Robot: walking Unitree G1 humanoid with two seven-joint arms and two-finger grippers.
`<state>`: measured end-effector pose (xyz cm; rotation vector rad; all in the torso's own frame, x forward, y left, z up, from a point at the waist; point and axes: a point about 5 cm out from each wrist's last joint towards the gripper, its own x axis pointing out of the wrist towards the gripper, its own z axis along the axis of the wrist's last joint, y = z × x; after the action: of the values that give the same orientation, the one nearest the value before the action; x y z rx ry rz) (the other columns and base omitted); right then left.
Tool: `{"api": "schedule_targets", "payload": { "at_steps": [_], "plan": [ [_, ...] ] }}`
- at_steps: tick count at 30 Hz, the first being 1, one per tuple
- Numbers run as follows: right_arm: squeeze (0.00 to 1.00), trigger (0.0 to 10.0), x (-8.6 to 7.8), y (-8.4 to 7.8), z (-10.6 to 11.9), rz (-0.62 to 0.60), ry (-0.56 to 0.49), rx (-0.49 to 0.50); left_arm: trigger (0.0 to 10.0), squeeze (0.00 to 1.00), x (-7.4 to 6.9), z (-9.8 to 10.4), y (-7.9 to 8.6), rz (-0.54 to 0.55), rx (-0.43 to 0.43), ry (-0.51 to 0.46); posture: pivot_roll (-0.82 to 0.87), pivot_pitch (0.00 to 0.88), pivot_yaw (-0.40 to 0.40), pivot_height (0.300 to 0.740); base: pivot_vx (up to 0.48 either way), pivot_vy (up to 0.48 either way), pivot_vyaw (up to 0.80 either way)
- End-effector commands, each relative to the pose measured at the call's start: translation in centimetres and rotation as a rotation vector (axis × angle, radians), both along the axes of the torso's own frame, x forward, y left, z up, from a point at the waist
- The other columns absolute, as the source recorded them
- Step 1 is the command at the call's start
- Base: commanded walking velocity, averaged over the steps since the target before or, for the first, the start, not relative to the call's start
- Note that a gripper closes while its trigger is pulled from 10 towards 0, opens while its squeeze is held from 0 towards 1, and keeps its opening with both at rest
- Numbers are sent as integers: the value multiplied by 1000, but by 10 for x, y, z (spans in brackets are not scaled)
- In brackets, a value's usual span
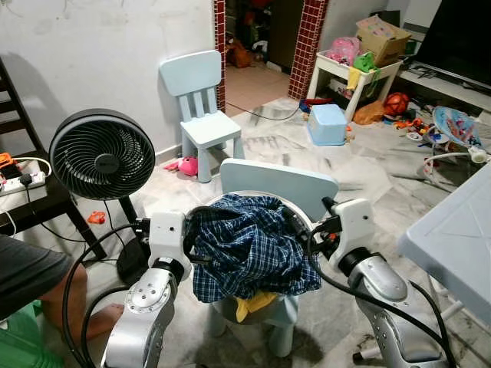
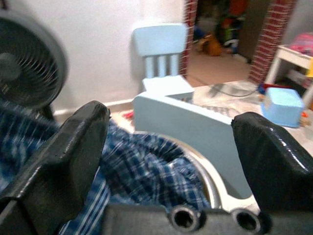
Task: Hang hanger
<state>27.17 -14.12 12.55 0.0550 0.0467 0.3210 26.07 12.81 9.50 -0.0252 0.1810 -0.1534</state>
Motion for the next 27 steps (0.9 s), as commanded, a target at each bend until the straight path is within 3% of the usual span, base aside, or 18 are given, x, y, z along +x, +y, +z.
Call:
{"api": "schedule_targets", "payload": {
  "at_steps": [1, 9, 17, 27],
  "plan": [
    [0, 10000, 5, -6, 4, -63, -13, 48, 10000, 0, -1, 5, 0, 4, 1, -24, -89, 0, 9, 740, 0, 0, 0],
    [0, 10000, 7, -15, 4, -154, 7, 156, 10000, 0, 1, 10, -2, -12, -22, -75, -98, 0, 16, 740, 0, 0, 0],
    [0, 10000, 8, -17, 4, -168, 8, 153, 10000, 0, 3, 12, -8, -24, -47, -79, -105, 0, 16, 740, 0, 0, 0],
    [0, 10000, 7, -17, 1, -176, 26, 158, 10000, 0, 4, 6, -8, 35, 23, -50, -99, 0, 14, 740, 0, 0, 0]
  ]
}}
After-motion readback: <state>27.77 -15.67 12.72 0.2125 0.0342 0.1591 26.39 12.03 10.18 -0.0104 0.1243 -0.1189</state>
